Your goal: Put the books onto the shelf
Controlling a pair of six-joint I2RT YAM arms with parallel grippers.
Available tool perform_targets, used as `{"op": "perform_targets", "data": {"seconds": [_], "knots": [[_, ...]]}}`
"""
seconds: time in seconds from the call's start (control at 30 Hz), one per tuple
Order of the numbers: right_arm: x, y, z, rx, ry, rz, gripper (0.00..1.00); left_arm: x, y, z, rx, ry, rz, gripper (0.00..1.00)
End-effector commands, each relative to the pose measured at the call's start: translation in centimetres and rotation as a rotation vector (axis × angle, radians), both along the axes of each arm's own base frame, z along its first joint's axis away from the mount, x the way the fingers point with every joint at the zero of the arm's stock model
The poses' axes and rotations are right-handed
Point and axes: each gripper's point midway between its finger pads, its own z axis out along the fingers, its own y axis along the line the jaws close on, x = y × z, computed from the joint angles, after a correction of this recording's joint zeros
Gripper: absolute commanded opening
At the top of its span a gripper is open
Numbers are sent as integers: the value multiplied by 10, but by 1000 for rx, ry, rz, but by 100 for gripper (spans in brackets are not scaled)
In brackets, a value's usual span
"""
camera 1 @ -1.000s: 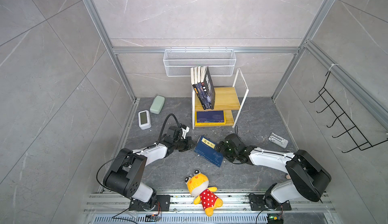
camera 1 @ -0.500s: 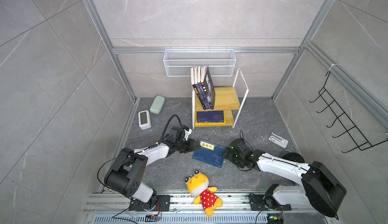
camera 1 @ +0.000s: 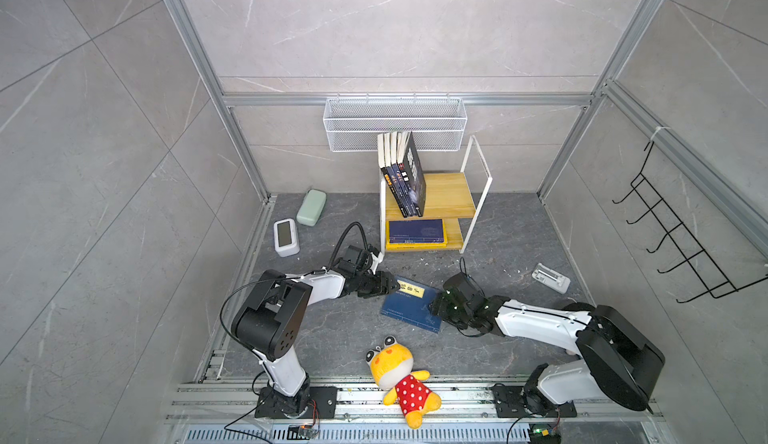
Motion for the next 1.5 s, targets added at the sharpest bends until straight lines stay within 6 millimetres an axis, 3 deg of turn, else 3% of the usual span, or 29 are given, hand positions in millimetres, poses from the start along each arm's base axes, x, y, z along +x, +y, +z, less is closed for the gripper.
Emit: {"op": "perform_targets", "data": {"seconds": [0.0,0.4,0.57,0.93,1.03,1.1,1.23,1.3,1.37,1.47], "knots": [[-28,-11,-39,-86,149,28,65,-8,-7,-2,-45,52,-31,60],[-19,-6,-38,-106,128,58,62,-20,-13,29,-151,55,-40,13],[-19,-3,-33,-103,139,63,63,-23,-16,47,-198,51,-47,1],[-13,-1,-22,-120,105,90,63,-23,-18,47,-220,67,-30,8],[-14,-2,-20,-107,97,88,62,-24,-19,50,-228,74,-32,7],[-12,-4,-19,-116,87,88,63,-25,-19,49,-228,73,-32,0],[-15,-10,-14,-139,82,88,63,-26,-16,51,-212,71,-28,0],[-15,-15,-9,-146,52,87,66,-26,-14,52,-206,59,-29,0],[-15,-26,-1,-195,14,104,77,-25,-12,54,-203,54,-15,0],[-19,-44,14,-269,-40,128,85,-22,-10,59,-210,60,7,0]]}}
